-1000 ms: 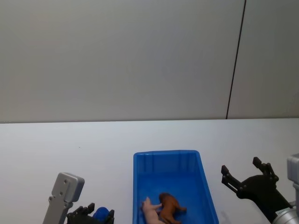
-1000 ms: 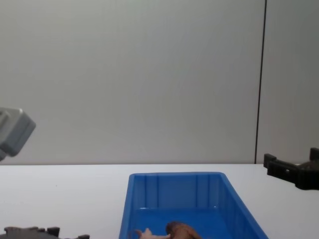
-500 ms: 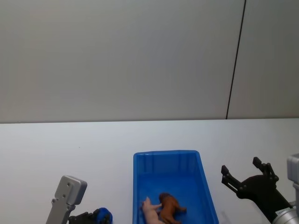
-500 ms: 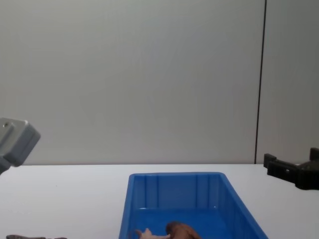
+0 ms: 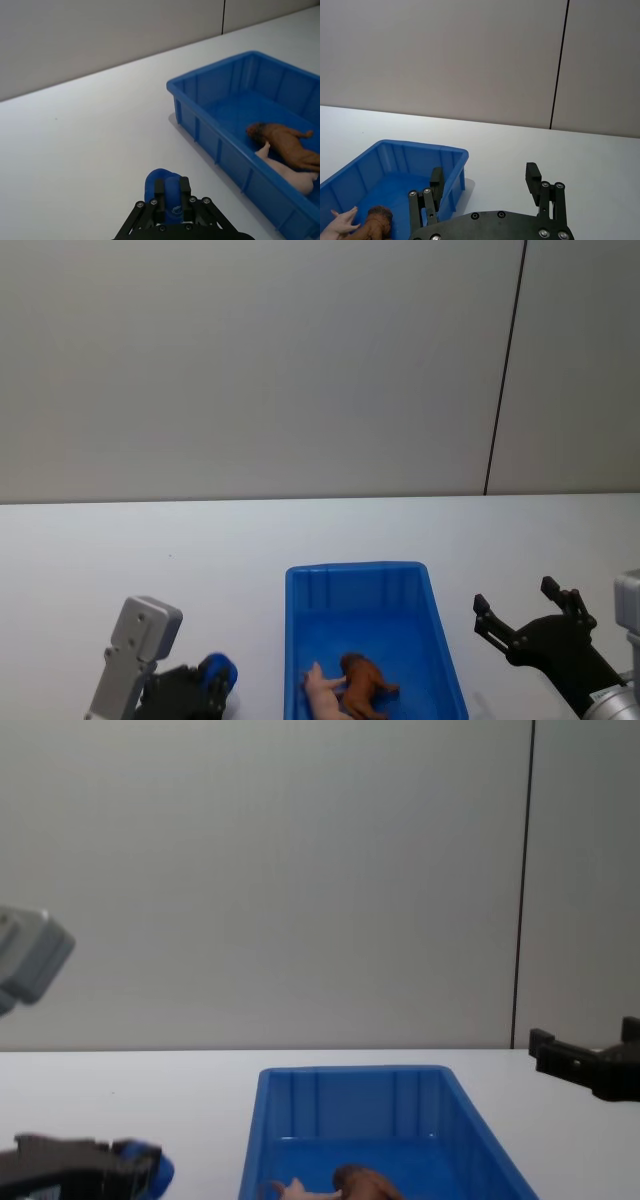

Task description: Pick up the two dolls from the table and place them into the box.

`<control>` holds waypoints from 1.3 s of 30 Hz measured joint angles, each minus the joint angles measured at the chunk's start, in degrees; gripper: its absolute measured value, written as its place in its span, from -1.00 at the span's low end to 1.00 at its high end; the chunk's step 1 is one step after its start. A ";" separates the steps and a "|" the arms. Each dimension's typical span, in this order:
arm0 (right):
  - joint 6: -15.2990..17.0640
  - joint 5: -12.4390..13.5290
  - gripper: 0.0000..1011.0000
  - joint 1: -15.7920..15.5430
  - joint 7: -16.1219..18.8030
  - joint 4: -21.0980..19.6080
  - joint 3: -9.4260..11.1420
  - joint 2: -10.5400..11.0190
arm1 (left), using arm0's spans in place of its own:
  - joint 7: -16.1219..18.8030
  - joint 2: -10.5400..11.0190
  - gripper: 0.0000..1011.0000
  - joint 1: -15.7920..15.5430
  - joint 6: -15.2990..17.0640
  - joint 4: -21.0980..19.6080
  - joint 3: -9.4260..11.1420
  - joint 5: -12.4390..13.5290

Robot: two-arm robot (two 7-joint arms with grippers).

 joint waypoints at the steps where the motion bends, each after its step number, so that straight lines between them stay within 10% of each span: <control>1: 0.00 0.00 0.98 0.00 0.00 0.00 0.00 0.00 | 0.00 0.00 -0.67 -0.07 -0.29 -0.19 -0.08 0.14; 29: 0.00 0.00 0.98 0.00 0.00 0.00 0.00 0.00 | -16.16 -2.57 -0.82 -6.12 -11.77 -0.04 -0.71 2.98; 39: 0.00 0.00 0.98 0.00 0.00 0.00 0.00 0.00 | -24.15 -4.86 -0.30 -9.27 -14.41 2.84 0.13 2.86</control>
